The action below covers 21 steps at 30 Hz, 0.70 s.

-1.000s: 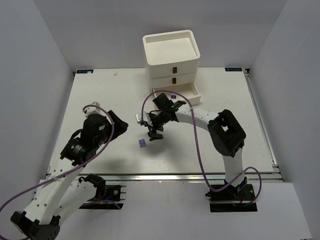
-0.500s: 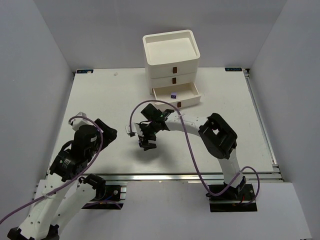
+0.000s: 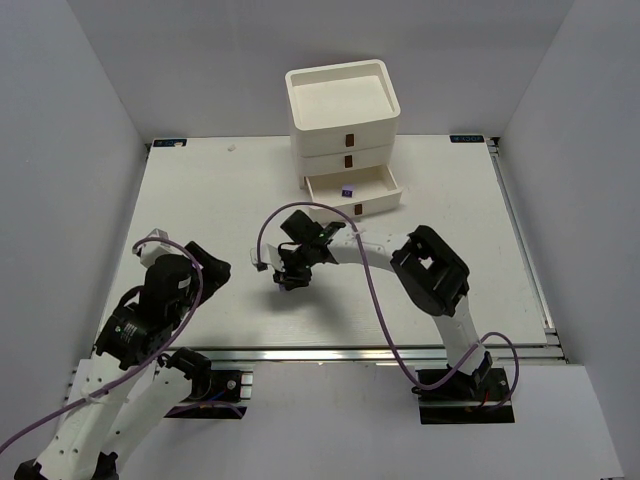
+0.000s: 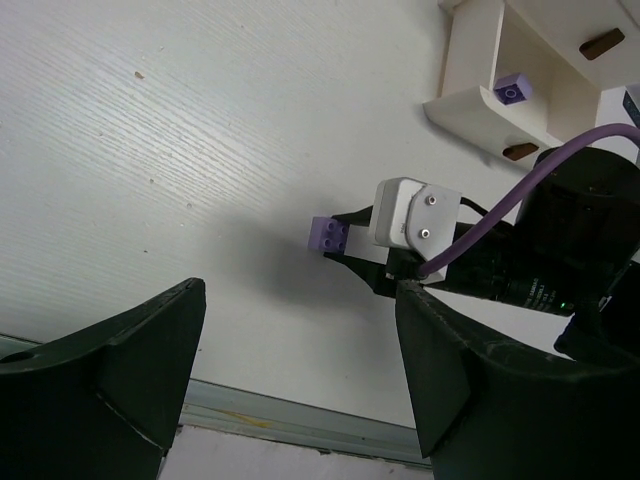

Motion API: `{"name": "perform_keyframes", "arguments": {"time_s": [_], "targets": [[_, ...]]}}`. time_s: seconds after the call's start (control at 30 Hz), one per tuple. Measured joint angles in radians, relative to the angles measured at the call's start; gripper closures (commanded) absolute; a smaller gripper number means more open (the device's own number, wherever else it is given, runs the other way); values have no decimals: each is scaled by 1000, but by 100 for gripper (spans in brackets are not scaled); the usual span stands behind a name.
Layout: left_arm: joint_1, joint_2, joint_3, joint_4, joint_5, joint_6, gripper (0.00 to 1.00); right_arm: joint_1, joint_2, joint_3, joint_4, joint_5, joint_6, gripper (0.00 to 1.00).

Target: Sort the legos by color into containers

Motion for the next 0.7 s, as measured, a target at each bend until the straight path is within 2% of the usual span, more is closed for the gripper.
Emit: {"name": "perform_keyframes", "arguments": {"time_s": [0.23, 0.47, 0.7], "targets": [[0, -2, -23, 19, 9, -8, 14, -51, -123, -60, 0, 47, 80, 100], [0, 7, -96, 77, 48, -14, 14, -211, -326, -58, 93, 257, 192, 100], [0, 46, -102, 138, 76, -12, 14, -340, -294, -35, 146, 429, 253, 100]]}}
